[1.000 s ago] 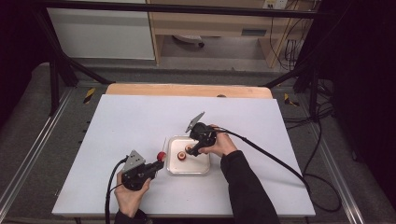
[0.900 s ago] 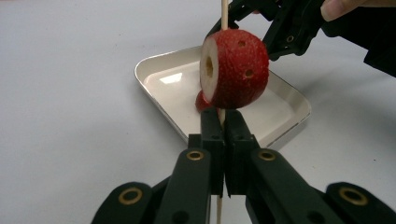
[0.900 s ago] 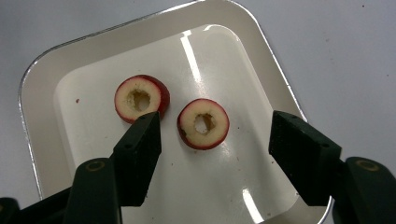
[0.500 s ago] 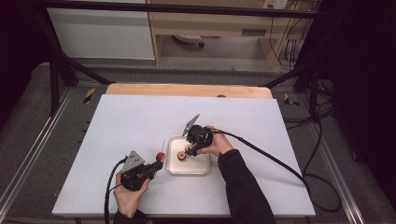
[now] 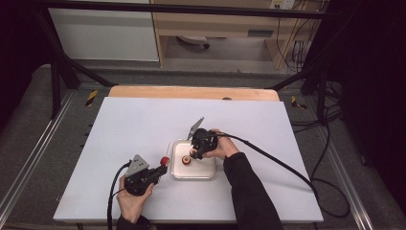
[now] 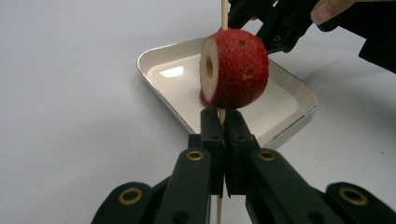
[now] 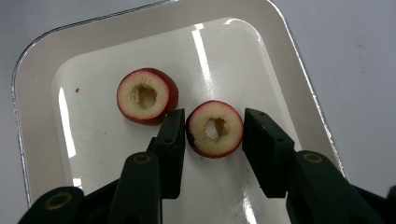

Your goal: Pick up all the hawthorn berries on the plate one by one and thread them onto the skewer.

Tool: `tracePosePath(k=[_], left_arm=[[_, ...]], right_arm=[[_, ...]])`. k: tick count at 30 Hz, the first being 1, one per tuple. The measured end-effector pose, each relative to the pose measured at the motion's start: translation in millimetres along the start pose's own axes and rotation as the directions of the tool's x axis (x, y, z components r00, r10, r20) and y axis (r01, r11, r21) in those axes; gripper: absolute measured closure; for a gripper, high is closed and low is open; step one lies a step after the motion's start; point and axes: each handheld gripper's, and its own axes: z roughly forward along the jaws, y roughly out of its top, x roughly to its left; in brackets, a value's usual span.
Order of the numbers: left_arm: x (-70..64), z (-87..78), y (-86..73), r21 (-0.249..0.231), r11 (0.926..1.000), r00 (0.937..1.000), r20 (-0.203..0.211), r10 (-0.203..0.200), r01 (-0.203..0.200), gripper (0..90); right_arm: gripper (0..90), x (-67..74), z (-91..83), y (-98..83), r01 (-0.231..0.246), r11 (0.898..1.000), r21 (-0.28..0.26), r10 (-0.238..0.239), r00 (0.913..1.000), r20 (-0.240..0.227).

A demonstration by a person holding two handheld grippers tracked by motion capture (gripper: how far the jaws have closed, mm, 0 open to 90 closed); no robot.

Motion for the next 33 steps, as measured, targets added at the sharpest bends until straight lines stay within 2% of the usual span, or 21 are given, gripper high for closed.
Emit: tracePosePath(k=[6,10,13,17,21,23,24,25,27,31,33], left_arm=[[0.1,-0.1,0.2,-0.002,1.0,1.0,0.0,-0.001,0.001,88.7],[-0.3,0.4,0.1,-0.001,1.0,1.0,0.001,0.0,0.0,88.8],[-0.8,0.2,-0.1,-0.006,1.0,1.0,0.002,-0.004,0.004,88.8],[-2.8,1.1,0.0,-0.009,0.9999,1.0,0.006,-0.005,0.005,88.8],[-4.7,1.4,0.3,-0.013,0.9999,1.0,0.007,-0.003,0.003,88.7],[-6.2,1.6,0.7,-0.015,0.9999,1.0,0.01,0.0,0.0,88.8],[-6.8,1.8,0.9,-0.018,0.9998,0.9999,0.011,-0.001,0.002,88.8],[-7.7,2.1,1.1,-0.022,0.9998,0.9999,0.012,-0.004,0.004,88.8],[-9.6,3.2,2.0,-0.027,0.9996,0.9999,0.016,-0.006,0.006,88.7],[-13.6,5.1,4.0,-0.036,0.9993,0.9997,0.023,-0.007,0.007,88.8],[-15.6,5.7,5.1,-0.041,0.9991,0.9997,0.025,-0.007,0.008,88.7]], right_arm=[[60.7,-0.5,1.0,-0.2,0.001,1.0,0.011,-0.001,1.0,0.002],[60.9,-0.6,-2.0,0.9,-0.029,0.999,-0.017,0.029,0.9995,0.009],[60.9,-0.9,-10.1,2.1,-0.071,0.996,-0.047,0.071,0.9975,0.003],[60.9,1.5,-21.6,2.8,-0.14,0.987,-0.084,0.141,0.9901,0.0],[61.0,6.2,-33.5,2.6,-0.212,0.964,-0.161,0.211,0.9772,-0.028],[61.0,9.1,-39.4,1.4,-0.249,0.946,-0.207,0.246,0.9683,-0.041],[61.0,11.1,-43.0,-0.2,-0.285,0.929,-0.237,0.279,0.9585,-0.059],[61.0,11.6,-45.2,-1.5,-0.299,0.92,-0.252,0.292,0.9543,-0.064],[61.0,14.6,-49.1,-5.1,-0.343,0.893,-0.292,0.335,0.939,-0.076],[61.0,21.8,-57.0,-14.2,-0.42,0.819,-0.391,0.402,0.906,-0.131],[61.0,23.9,-61.4,-18.2,-0.465,0.769,-0.438,0.438,0.8833,-0.167]])
